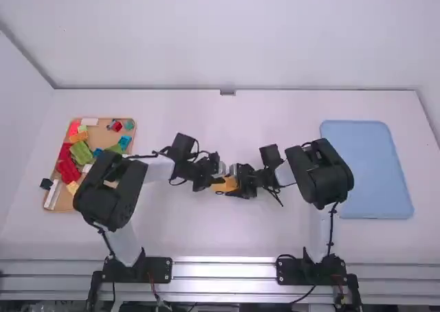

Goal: Assemble lego blocks to make yellow taxi

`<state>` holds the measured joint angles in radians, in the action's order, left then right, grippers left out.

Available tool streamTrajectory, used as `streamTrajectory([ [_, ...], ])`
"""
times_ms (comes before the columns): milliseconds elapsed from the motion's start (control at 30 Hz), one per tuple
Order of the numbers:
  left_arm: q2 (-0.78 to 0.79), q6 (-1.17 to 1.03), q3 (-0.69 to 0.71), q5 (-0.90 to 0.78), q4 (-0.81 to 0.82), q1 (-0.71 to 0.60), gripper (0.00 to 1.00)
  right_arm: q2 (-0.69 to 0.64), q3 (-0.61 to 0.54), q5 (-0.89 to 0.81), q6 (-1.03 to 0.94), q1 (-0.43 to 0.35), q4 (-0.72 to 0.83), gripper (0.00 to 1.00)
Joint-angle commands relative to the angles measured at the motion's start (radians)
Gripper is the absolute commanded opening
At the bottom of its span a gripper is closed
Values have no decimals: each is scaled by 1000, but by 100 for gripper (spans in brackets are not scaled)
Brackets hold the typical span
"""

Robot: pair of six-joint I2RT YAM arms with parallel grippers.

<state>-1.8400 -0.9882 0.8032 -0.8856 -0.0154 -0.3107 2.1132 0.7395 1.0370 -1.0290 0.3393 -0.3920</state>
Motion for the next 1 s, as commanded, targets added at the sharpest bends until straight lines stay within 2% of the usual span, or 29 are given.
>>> streamTrajectory([
  [0, -47, -23, -63, 29, 21, 10, 2, 15, -5, -26, -8, 0, 3, 51],
  [200, -26, -22, -66, 36, -18, 14, 2, 15, -5, -29, -8, 0, 3, 52],
  [433, 140, -19, 30, 80, 106, 37, 2, 15, -5, -29, -8, 0, 2, 53],
  [567, 215, -30, 40, 136, 143, 35, 2, 15, -5, -29, -8, 0, 0, 53],
  [800, 193, -25, -5, 82, 122, 34, 2, 15, -5, -28, 32, 0, -29, 54],
  [967, 97, -23, -14, 11, 90, 34, 2, 15, -5, -28, 38, 0, -42, 54],
])
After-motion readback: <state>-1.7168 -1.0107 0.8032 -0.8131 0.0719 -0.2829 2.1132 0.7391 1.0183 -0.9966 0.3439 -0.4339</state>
